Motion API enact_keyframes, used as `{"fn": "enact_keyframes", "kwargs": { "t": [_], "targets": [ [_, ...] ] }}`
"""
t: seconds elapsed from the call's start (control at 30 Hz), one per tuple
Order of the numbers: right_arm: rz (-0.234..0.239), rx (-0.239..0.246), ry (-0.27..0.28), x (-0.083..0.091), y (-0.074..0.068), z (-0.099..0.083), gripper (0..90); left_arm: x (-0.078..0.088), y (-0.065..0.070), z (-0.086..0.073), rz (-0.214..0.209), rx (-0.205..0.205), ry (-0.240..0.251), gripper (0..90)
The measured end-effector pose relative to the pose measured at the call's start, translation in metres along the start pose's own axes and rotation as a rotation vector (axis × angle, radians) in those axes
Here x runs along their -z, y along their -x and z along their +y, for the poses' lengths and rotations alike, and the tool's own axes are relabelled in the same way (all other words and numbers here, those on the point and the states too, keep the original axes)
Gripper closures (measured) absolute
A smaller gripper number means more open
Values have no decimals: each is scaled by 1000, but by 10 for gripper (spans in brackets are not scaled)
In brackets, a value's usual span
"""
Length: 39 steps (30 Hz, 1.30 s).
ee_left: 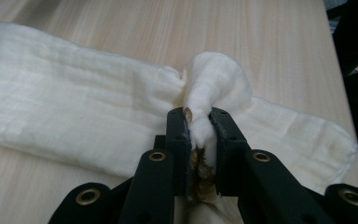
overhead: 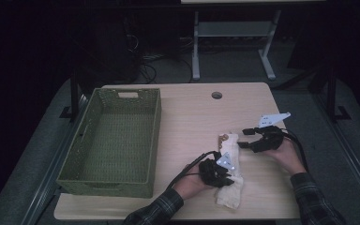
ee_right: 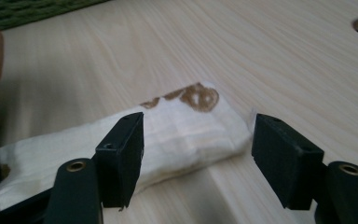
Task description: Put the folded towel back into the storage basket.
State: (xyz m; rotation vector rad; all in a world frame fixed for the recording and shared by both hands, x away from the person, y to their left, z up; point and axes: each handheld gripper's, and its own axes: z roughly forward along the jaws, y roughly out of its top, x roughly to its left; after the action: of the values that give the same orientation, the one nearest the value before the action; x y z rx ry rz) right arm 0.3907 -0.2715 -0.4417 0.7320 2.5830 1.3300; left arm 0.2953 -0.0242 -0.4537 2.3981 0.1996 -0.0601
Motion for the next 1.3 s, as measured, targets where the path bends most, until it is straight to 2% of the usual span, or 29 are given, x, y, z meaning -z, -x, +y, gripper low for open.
{"fn": "enact_keyframes", "kwargs": {
  "t": [0.17,0.27,0.3,0.33,0.47,0.73,0.8,1.0,1.13,1.3],
  "targets": [
    [48,30,-10,-14,0,13,351,13,2,-9,-14,29,5,784],
    [79,56,-43,-27,1,21,351,20,4,-16,-15,52,17,783],
    [83,66,-57,-32,2,24,351,22,5,-18,-14,70,27,783],
    [92,68,-72,-40,3,29,351,24,4,-20,-13,74,27,783],
    [96,76,-94,-52,6,37,361,28,3,-23,-13,77,33,782],
    [82,87,-155,-66,13,34,362,27,2,-24,-12,77,31,782],
    [93,77,-165,-66,12,31,367,27,2,-24,-13,79,31,782],
    [105,99,-209,-73,10,23,402,25,2,-24,-12,86,29,782],
    [110,111,-207,-73,8,21,461,25,2,-24,-12,83,27,782],
    [146,130,-206,-70,4,19,695,25,2,-24,-11,91,28,782]
  ]
}}
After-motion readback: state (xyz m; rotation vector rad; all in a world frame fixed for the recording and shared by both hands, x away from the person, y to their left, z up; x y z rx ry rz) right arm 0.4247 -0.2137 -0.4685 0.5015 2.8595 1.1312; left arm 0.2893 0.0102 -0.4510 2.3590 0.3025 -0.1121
